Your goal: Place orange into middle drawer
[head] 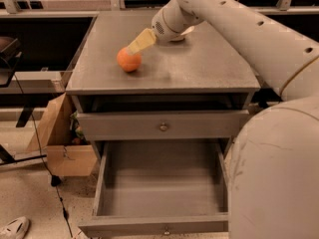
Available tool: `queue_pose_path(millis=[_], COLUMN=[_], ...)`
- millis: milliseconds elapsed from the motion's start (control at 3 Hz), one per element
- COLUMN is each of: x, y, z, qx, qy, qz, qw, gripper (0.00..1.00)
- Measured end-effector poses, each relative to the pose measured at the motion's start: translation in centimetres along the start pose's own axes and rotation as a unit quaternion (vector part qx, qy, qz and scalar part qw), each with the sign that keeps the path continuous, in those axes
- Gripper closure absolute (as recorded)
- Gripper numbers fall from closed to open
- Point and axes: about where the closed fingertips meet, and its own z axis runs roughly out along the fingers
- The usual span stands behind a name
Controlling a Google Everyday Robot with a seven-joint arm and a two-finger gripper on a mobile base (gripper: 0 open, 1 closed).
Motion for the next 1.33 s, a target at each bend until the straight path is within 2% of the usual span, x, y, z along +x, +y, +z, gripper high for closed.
queue_pose_path(millis=[333,667,1000,1333], x=[-0.1,0.2,-0.3,-0.9], y=[1.1,1.4,2.0,3.6], z=[1.5,0.8,-0.3,0.0], qx=[-0.028,-0.055,-0.077,-0.104], qy=[-0.008,-0.025,-0.044,-0.052], qz=[0.019,0.037,0.040,0.032], qw=[0.9994,0.9975,0.9952,0.9927], gripper=[0.00,0.00,0.00,0.00])
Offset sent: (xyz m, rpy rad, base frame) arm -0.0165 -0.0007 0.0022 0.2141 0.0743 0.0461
